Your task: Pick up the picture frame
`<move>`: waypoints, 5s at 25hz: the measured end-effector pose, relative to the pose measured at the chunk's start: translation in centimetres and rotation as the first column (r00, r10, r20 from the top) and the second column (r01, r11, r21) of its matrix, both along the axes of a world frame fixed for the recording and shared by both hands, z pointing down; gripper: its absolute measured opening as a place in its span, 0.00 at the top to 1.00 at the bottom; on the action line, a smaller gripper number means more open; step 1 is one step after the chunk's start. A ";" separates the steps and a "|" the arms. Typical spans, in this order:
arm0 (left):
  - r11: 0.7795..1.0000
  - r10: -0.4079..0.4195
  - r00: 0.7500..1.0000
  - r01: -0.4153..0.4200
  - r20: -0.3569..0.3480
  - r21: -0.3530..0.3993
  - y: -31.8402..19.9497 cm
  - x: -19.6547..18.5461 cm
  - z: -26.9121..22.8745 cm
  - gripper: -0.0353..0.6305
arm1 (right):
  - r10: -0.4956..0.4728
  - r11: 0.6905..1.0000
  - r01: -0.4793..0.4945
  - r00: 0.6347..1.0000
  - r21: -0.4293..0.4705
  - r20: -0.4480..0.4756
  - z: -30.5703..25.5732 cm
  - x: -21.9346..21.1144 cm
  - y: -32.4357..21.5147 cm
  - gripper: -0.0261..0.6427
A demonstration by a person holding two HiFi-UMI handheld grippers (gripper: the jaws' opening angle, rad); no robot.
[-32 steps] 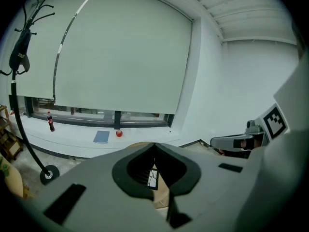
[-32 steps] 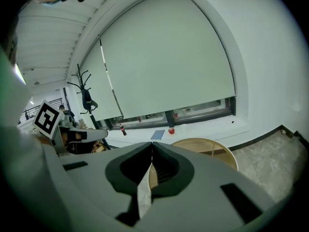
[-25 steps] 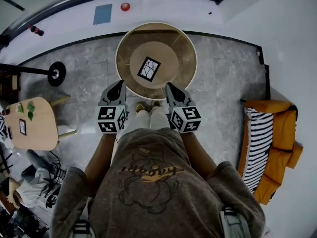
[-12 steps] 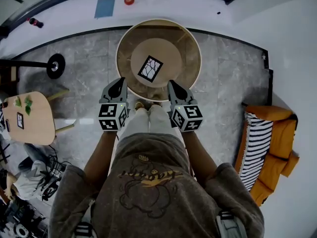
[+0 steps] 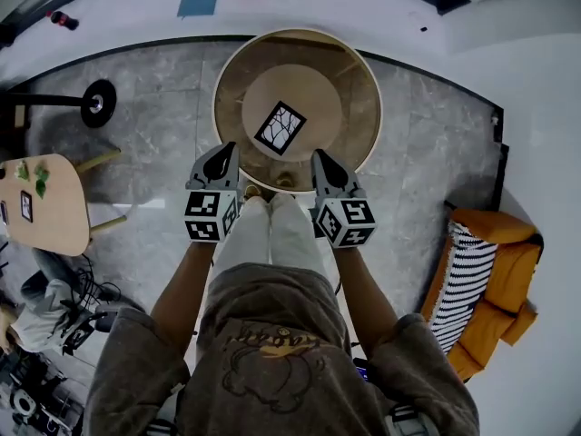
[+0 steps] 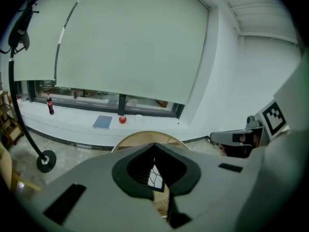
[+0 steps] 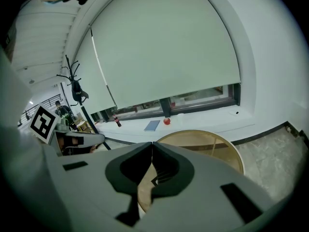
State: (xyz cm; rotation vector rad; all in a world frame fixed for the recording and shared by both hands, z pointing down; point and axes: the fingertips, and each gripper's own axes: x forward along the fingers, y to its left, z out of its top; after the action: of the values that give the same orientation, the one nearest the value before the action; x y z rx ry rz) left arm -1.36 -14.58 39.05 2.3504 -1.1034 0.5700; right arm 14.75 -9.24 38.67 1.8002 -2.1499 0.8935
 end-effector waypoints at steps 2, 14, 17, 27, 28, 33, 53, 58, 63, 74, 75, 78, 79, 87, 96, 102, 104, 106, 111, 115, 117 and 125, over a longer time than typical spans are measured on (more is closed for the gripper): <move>1.000 -0.012 1.000 0.012 0.000 -0.010 -0.4 -0.1 1.2 0.92 | -0.004 1.000 0.004 1.000 -0.005 0.001 1.2 0.1 -0.6 0.93; 0.995 -0.068 0.997 0.070 0.019 -0.070 -2.3 -0.2 10.2 0.92 | -0.061 0.997 0.062 0.998 -0.049 0.014 9.8 -0.6 -3.7 0.93; 0.994 -0.069 0.997 0.070 0.020 -0.083 -2.8 0.1 12.5 0.92 | -0.072 0.995 0.073 0.997 -0.062 0.017 12.1 -0.9 -4.1 0.93; 0.991 -0.056 0.998 0.058 0.026 -0.124 -3.6 0.7 18.0 0.92 | -0.062 0.990 0.063 0.998 -0.129 0.015 18.5 -0.4 -4.6 0.93; 0.990 -0.055 0.998 0.058 0.026 -0.128 -3.6 0.6 18.3 0.92 | -0.062 0.989 0.063 0.998 -0.133 0.012 19.0 -0.3 -4.7 0.93; 0.988 -0.052 0.998 0.055 0.022 -0.148 -3.6 0.8 19.9 0.92 | -0.065 0.986 0.063 0.998 -0.157 -0.005 21.4 0.6 -5.6 0.93; 0.976 -0.060 0.998 0.064 0.026 -0.209 -4.2 1.1 22.7 0.92 | -0.031 0.965 0.037 0.999 -0.261 0.027 28.9 5.1 -7.8 0.70; 0.972 -0.070 0.997 0.075 0.032 -0.224 -4.3 1.0 23.3 0.92 | -0.056 0.959 0.062 0.998 -0.276 0.031 30.1 4.8 -8.1 0.67; 0.968 -0.083 0.996 0.089 0.036 -0.235 -4.4 0.6 23.8 0.92 | -0.059 0.955 0.066 0.998 -0.290 0.032 31.1 5.0 -8.5 0.67; 0.962 -0.102 0.994 0.109 0.040 -0.250 -4.1 0.0 24.2 0.92 | -0.090 0.941 0.098 0.995 -0.324 0.040 32.1 3.8 -8.1 0.67; 0.962 -0.102 0.994 0.109 0.041 -0.251 -4.0 -0.1 24.2 0.92 | -0.091 0.940 0.099 0.995 -0.326 0.040 32.1 3.7 -8.1 0.67; 0.960 -0.107 0.993 0.114 0.043 -0.254 -3.8 -0.4 24.3 0.92 | -0.089 0.941 0.098 0.995 -0.325 0.043 32.2 3.5 -8.1 0.67; 0.960 -0.110 0.993 0.117 0.043 -0.255 -3.7 -0.5 24.3 0.92 | -0.086 0.941 0.096 0.995 -0.324 0.045 32.1 3.5 -8.2 0.67; 0.958 -0.122 0.992 0.129 0.044 -0.258 -3.9 -0.9 24.5 0.92 | -0.077 0.943 0.088 0.996 -0.321 0.047 31.9 3.4 -8.3 0.67; 0.956 -0.128 0.991 0.137 0.050 -0.259 -4.0 -0.5 24.7 0.92 | -0.106 0.941 0.126 0.991 -0.314 0.081 31.6 1.2 -8.1 0.67; 0.952 -0.144 0.988 0.153 0.051 -0.264 -3.8 -2.5 25.3 0.92 | -0.122 0.937 0.146 0.988 -0.316 0.095 31.8 -1.9 -7.7 0.67; 0.951 -0.150 0.987 0.158 0.051 -0.265 -3.8 -3.5 25.6 0.92 | -0.128 0.935 0.153 0.987 -0.319 0.099 32.0 -3.1 -7.6 0.67; 0.950 -0.157 0.986 0.165 0.053 -0.265 -3.8 -4.3 25.8 0.92 | -0.132 0.934 0.158 0.986 -0.319 0.101 32.2 -3.9 -7.5 0.67; 0.948 -0.173 0.983 0.181 0.056 -0.263 -3.7 -4.5 25.7 0.92 | -0.140 0.934 0.166 0.985 -0.318 0.102 32.0 -3.9 -7.5 0.67; 0.945 -0.187 0.981 0.195 0.056 -0.263 -3.5 -5.9 25.9 0.92 | -0.151 0.931 0.175 0.984 -0.320 0.098 32.1 -5.0 -7.4 0.67; 0.944 -0.194 0.979 0.202 0.057 -0.261 -3.4 -6.1 25.9 0.92 | -0.156 0.930 0.179 0.983 -0.320 0.096 32.0 -5.1 -7.4 0.67; 0.938 -0.226 0.972 0.235 0.065 -0.256 -2.8 -6.5 25.5 0.92 | -0.183 0.925 0.206 0.978 -0.318 0.101 31.7 -5.3 -7.1 0.67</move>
State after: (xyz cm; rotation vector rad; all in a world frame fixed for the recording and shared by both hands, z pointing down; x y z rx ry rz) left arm -7.89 -17.34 64.59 1.9600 -1.2174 0.6293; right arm 9.42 -16.33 70.37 1.3893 -2.0284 1.1948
